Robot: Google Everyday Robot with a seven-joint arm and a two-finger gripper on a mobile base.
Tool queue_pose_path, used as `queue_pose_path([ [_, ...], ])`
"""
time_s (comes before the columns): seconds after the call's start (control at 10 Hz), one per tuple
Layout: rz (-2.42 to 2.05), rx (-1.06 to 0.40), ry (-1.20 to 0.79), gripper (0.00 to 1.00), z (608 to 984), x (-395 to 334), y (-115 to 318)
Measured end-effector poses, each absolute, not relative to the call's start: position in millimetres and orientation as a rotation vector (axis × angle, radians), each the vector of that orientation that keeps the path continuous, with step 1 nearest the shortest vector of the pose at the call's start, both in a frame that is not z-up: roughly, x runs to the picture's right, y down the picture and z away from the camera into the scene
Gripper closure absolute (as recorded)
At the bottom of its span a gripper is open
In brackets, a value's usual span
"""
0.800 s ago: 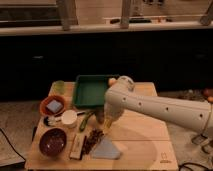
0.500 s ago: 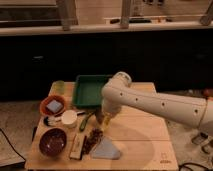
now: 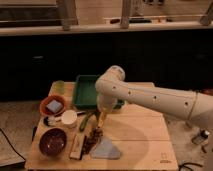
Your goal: Place banana in metal cup
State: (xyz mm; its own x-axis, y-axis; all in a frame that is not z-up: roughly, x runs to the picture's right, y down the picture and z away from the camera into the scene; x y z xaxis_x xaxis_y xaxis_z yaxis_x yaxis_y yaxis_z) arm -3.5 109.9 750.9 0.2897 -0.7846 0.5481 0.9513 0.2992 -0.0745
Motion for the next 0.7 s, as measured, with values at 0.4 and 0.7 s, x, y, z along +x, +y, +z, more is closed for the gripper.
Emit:
queue_pose_path([
  [0.4,-1.247,-0.439,-0.464,0.96,758,-15,96],
  [0.7,-1.261,-0.454,-0.461,0.79,764,-19,89],
])
